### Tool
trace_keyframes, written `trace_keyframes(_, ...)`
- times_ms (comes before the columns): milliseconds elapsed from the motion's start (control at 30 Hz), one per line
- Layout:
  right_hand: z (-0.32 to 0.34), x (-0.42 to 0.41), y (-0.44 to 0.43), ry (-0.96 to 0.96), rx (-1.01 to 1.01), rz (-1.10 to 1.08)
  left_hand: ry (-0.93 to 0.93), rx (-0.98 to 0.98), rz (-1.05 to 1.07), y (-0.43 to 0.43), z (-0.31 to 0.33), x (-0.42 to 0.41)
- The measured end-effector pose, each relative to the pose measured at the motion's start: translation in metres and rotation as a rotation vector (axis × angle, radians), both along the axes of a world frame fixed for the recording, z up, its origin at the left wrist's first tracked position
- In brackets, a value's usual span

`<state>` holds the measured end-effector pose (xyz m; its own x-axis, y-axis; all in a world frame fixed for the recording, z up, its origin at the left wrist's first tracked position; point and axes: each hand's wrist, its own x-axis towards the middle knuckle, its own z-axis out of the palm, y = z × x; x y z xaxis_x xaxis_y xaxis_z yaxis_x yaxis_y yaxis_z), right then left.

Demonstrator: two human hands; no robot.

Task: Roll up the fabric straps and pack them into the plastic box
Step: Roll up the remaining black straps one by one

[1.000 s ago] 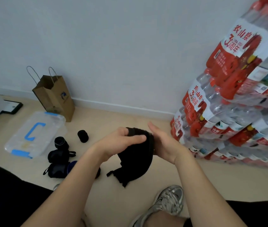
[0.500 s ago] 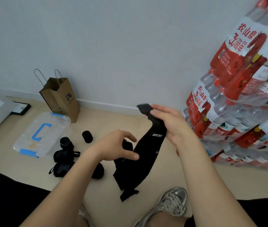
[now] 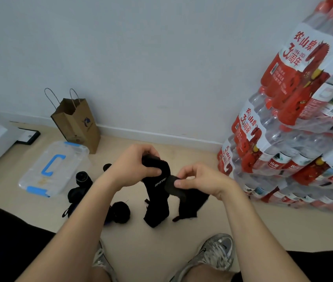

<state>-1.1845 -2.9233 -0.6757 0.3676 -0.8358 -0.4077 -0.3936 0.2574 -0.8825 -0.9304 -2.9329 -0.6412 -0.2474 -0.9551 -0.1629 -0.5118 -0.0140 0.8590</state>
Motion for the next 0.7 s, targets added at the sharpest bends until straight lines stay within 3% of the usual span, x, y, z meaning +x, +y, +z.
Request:
trace_keyframes(167,-0.008,0.011,0.006,-0.047,0.004,0.202,0.189,0.055,0.015,0.002,0.012,0.006)
trace_keyframes(267,-0.004,0.016,0.007,-0.092,0.091,0.326,0.441,0.043,0.271,0.002,0.008,0.001)
trace_keyframes(333,-0.001,0.021,0.004,-0.174,0.100,0.248,0.700,0.147,0.451,0.000,0.002,-0.002)
trace_keyframes(400,0.003,0.028,0.000,-0.292,0.093,0.086,0.855,0.350,0.448,-0.001,-0.009,-0.001)
trace_keyframes(500,0.008,0.038,-0.009,-0.481,0.106,-0.118,0.658,0.576,0.297,0.004,-0.034,0.006)
trace_keyframes(600,0.011,0.041,-0.014,-0.590,0.141,-0.228,0.556,0.555,0.020,0.015,-0.061,0.012)
trace_keyframes(700,0.005,0.037,-0.017,-0.587,0.165,-0.360,0.487,0.599,-0.106,0.022,-0.073,0.020)
